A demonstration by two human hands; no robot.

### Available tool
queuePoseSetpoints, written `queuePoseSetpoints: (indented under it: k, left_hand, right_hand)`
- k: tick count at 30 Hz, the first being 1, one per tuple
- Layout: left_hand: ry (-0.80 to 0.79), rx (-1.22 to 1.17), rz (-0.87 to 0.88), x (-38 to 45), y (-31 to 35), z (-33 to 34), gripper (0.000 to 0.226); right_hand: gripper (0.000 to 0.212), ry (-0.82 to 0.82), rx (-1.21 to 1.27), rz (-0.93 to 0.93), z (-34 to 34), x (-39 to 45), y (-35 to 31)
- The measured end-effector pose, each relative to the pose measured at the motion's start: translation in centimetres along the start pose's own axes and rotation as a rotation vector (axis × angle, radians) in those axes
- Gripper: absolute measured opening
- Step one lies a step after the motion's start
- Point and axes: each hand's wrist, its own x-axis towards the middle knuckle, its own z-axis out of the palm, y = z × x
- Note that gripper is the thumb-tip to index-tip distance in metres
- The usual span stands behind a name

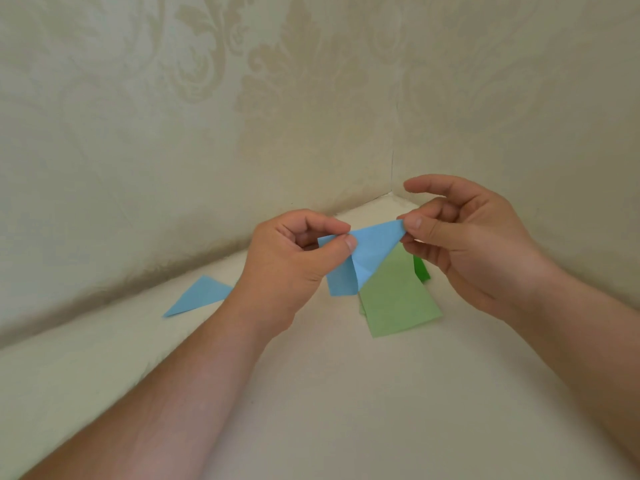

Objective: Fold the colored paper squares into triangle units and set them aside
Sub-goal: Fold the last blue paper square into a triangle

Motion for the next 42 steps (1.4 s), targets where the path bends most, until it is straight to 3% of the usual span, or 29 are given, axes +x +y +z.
queuePoseSetpoints:
  k: [3,7,11,17,21,31,42]
  left_hand:
    - [-0.002,-0.052,-0.045,-0.1,0.1,0.4,0.022]
    - [-0.005,-0.179,-0.082,-0.3,0.1,0.9,0.014]
    - [-0.037,-0.200,-0.104,-0.4,0.1,0.8,0.027]
    - [-0.132,0.149,-0.002,-0.6,-0.2,0.4,0.020]
    - [-0.145,0.175,-0.003,-0.7,-0.3,0.5,0.019]
    - [-0.145,-0.020,-0.144,0.0,0.3,-0.3,0.010]
    - [-0.132,-0.055,-0.212,0.0,0.3,-0.3,0.006]
  right_hand:
    - [0.047,-0.046,0.026,0.078,0.2,-0.1,0.1]
    - [0.022,-0.167,-0.107,0.154,1.1,-0.8,0.8]
    - [0.018,-0.167,-0.175,0.126,1.3,-1.0,1.0]
    - [0.009,-0.119,-0.513,0.000,1.3,-1.0,1.3]
    - [0.010,-0.099,-0.656,-0.057,1.2,-1.2,1.2]
    - [0.013,-0.138,-0.346,0.125,0.6,-0.4,0.8]
    - [0.021,-0.251,-0.357,0.288,0.3,-0.6,0.6]
